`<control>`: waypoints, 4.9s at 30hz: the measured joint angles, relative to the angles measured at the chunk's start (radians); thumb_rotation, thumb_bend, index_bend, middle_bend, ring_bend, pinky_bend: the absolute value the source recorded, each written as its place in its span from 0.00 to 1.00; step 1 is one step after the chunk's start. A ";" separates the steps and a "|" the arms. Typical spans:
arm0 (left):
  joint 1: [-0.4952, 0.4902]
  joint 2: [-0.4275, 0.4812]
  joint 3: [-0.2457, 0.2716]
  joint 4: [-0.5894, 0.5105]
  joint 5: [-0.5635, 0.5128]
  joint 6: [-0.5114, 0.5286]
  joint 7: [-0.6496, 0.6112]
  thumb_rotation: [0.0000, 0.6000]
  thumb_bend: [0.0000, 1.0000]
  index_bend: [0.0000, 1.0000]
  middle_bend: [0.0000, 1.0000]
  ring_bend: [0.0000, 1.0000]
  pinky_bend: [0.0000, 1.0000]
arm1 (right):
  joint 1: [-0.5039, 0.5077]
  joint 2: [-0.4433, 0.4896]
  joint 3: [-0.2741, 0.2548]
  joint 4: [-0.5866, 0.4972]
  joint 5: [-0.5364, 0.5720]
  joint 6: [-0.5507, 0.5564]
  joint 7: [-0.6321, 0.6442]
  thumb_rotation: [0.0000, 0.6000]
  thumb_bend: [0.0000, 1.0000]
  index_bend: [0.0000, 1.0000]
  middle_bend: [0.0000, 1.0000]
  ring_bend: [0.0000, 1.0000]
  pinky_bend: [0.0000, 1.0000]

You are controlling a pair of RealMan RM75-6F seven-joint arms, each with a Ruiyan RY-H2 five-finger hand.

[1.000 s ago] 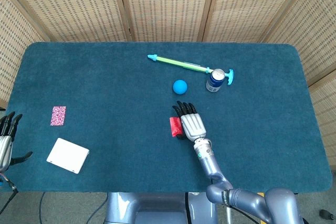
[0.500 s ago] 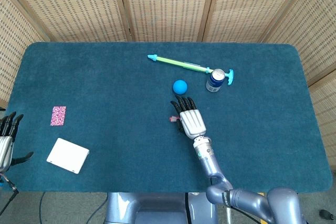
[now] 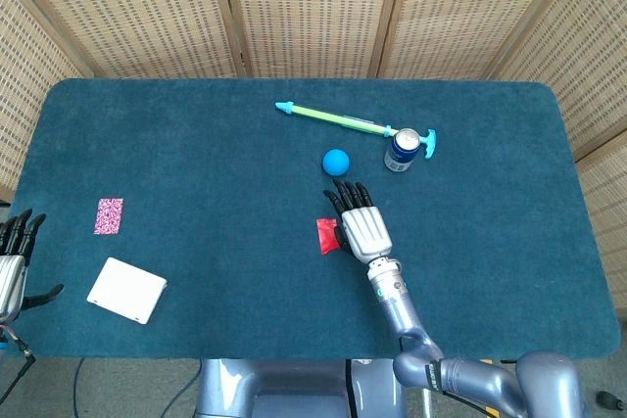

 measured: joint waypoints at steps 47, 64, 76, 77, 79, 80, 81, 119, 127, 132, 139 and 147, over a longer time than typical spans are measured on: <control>0.001 0.001 0.003 0.004 0.003 -0.001 -0.009 1.00 0.12 0.00 0.00 0.00 0.04 | 0.023 -0.081 -0.007 0.148 0.034 -0.091 0.010 1.00 0.31 0.17 0.00 0.00 0.00; 0.001 0.004 0.004 0.004 0.003 -0.002 -0.017 1.00 0.12 0.00 0.00 0.00 0.04 | 0.031 -0.102 -0.007 0.187 0.029 -0.114 0.042 1.00 0.44 0.22 0.00 0.00 0.00; 0.001 0.004 0.006 0.002 0.007 -0.002 -0.020 1.00 0.12 0.00 0.00 0.00 0.04 | 0.024 -0.099 -0.006 0.183 0.032 -0.109 0.036 1.00 0.37 0.56 0.13 0.00 0.00; 0.001 0.004 0.006 0.002 0.007 -0.002 -0.020 1.00 0.12 0.00 0.00 0.00 0.04 | 0.023 -0.099 -0.006 0.182 0.033 -0.109 0.035 1.00 0.37 0.57 0.15 0.00 0.00; 0.001 0.005 0.007 0.001 0.008 -0.002 -0.019 1.00 0.12 0.00 0.00 0.00 0.04 | 0.023 -0.098 -0.006 0.181 0.033 -0.110 0.033 1.00 0.37 0.59 0.18 0.00 0.00; 0.001 0.005 0.007 0.001 0.008 -0.002 -0.020 1.00 0.12 0.00 0.00 0.00 0.04 | 0.022 -0.098 -0.006 0.180 0.034 -0.110 0.032 1.00 0.37 0.60 0.18 0.00 0.00; 0.001 0.005 0.007 0.001 0.008 -0.002 -0.020 1.00 0.12 0.00 0.00 0.00 0.04 | 0.022 -0.098 -0.006 0.179 0.034 -0.111 0.032 1.00 0.37 0.60 0.19 0.00 0.00; -0.002 0.005 0.007 0.002 0.006 -0.008 -0.023 1.00 0.12 0.00 0.00 0.00 0.04 | 0.022 -0.096 -0.004 0.172 0.026 -0.113 0.041 1.00 0.56 0.64 0.19 0.00 0.00; -0.002 0.007 0.008 0.001 0.007 -0.009 -0.024 1.00 0.12 0.00 0.00 0.00 0.04 | 0.030 -0.074 0.009 0.138 0.010 -0.090 0.035 1.00 0.56 0.64 0.19 0.00 0.00; -0.002 0.009 0.007 -0.002 0.008 -0.007 -0.027 1.00 0.12 0.00 0.00 0.00 0.04 | 0.041 -0.047 0.032 0.095 0.008 -0.076 0.013 1.00 0.56 0.64 0.19 0.00 0.00; 0.000 0.014 0.004 -0.001 0.005 -0.004 -0.040 1.00 0.12 0.00 0.00 0.00 0.04 | 0.059 0.001 0.075 0.017 0.013 -0.051 -0.029 1.00 0.56 0.64 0.19 0.00 0.00; 0.003 0.018 0.007 -0.006 0.018 0.005 -0.045 1.00 0.12 0.00 0.00 0.00 0.04 | 0.032 0.092 0.089 -0.122 0.013 0.005 -0.061 1.00 0.56 0.64 0.19 0.00 0.00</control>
